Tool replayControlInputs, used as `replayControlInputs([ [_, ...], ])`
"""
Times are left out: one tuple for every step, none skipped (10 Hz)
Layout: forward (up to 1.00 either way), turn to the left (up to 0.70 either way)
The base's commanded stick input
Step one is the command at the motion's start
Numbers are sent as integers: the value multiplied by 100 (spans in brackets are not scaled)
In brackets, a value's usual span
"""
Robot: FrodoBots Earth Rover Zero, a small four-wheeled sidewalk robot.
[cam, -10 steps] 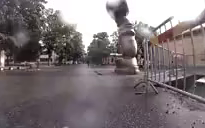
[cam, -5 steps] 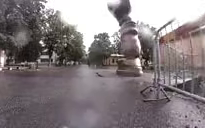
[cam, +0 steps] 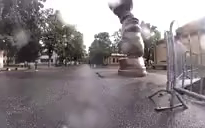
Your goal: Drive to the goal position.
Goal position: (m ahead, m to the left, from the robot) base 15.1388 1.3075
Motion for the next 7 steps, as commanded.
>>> replayControlInputs([
  [85, 0],
  [85, 0],
  [85, 0],
  [85, 0],
  [85, 0],
  [85, 0],
  [85, 0],
])
